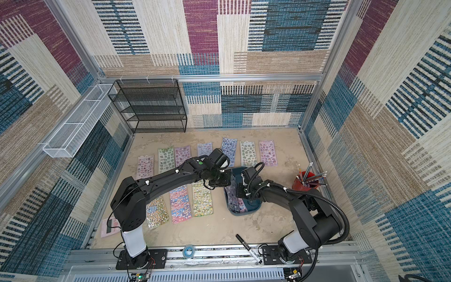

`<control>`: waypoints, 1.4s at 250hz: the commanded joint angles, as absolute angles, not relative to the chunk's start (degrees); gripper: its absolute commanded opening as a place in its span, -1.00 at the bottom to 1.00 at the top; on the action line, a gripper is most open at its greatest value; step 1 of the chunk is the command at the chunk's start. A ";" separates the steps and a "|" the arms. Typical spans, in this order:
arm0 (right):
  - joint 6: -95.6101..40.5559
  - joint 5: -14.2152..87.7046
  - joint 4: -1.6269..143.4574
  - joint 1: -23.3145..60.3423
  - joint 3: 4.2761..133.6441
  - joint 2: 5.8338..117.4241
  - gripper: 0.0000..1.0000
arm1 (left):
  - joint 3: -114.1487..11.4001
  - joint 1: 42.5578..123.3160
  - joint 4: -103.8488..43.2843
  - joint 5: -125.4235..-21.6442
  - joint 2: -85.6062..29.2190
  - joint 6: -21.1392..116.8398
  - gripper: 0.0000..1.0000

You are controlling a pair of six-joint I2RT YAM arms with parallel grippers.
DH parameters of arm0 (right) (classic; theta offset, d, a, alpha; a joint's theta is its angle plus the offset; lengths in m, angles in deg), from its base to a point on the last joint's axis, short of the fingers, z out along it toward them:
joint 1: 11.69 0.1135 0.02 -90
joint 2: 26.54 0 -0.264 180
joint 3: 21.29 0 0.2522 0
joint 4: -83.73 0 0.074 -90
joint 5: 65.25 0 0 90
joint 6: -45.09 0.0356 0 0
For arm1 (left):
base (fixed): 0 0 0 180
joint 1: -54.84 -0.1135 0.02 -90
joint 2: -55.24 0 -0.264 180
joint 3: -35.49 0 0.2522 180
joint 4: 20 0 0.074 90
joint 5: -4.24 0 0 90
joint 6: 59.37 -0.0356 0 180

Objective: Take the stickers out of the storage box
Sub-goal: Pick up the sticker from the storage box.

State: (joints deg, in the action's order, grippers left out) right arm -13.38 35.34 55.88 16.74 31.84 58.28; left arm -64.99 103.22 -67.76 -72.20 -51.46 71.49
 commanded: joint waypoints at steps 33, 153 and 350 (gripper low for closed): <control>-15.27 27.75 47.36 16.30 34.41 53.08 -0.62 | -63.64 102.18 -62.74 -67.05 -46.63 69.04 -1.00; -21.85 32.35 44.40 18.07 39.40 47.24 -0.53 | -51.26 89.69 -55.17 -61.84 -27.61 67.69 -1.00; -18.31 30.09 52.70 21.71 36.87 63.20 -0.98 | -46.11 78.75 -66.21 -68.45 -8.66 61.70 -1.00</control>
State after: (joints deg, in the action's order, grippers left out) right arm -19.81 33.11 51.72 23.01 37.79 62.41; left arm -46.30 79.22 -65.84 -68.73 -8.84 63.49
